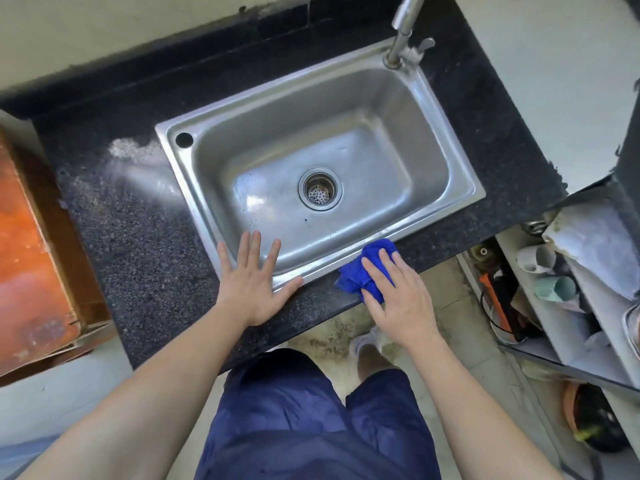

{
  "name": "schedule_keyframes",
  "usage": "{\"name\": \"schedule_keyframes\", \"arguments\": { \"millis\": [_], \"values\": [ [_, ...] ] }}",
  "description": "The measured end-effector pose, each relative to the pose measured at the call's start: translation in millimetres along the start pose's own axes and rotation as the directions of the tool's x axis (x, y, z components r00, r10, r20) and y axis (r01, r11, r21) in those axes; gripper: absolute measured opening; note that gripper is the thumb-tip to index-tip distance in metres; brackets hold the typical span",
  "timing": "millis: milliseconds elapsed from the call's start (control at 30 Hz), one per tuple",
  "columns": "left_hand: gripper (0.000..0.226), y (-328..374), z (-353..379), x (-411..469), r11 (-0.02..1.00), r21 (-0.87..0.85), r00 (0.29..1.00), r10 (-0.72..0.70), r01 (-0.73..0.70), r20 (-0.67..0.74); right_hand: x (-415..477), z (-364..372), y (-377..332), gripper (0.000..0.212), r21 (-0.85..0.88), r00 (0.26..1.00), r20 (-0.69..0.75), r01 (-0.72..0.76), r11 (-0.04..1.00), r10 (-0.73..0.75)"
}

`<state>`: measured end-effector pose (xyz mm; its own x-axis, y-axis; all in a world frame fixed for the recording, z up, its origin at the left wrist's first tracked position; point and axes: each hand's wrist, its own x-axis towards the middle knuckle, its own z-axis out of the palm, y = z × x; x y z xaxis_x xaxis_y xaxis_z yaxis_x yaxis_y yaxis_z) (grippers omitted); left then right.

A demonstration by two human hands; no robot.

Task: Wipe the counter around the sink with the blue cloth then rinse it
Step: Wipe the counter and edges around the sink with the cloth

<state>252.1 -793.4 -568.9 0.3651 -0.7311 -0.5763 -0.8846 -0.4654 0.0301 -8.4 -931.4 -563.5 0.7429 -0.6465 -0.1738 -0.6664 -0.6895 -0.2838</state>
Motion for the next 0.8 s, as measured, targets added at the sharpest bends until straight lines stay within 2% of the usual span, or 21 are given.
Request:
{"name": "schedule_keyframes", "arguments": {
  "millis": [100,200,367,500,600,800],
  "values": [
    [0.099,-1,-7,-2,1.000,0.016,0.997,-0.006,0.004,0.071,12,-17,18,0.056,-0.009,0.992,0.033,0.126,0.992,-0.126],
    [0.108,1,-20,-5,0.999,0.014,0.991,-0.053,0.051,0.125,24,-34,27,0.060,0.084,0.976,0.099,0.188,0.979,-0.195],
    [0.118,28,-52,-15,0.963,-0.088,0.966,-0.248,0.254,0.078,64,-82,46,0.065,0.272,0.948,0.240,0.141,0.952,-0.209],
    [0.104,66,-101,-6,0.928,-0.145,0.936,-0.351,0.343,-0.031,121,-129,58,0.077,0.429,0.951,0.236,0.082,0.900,-0.199],
    [0.095,94,-131,-1,0.906,-0.264,0.915,-0.376,0.330,-0.146,158,-151,60,0.090,0.493,0.957,0.245,0.014,0.870,-0.154],
    [0.083,117,-175,8,0.879,-0.437,0.916,-0.320,0.191,-0.242,193,-174,41,0.096,0.595,0.926,0.235,0.104,0.797,-0.296]
  ]
}}
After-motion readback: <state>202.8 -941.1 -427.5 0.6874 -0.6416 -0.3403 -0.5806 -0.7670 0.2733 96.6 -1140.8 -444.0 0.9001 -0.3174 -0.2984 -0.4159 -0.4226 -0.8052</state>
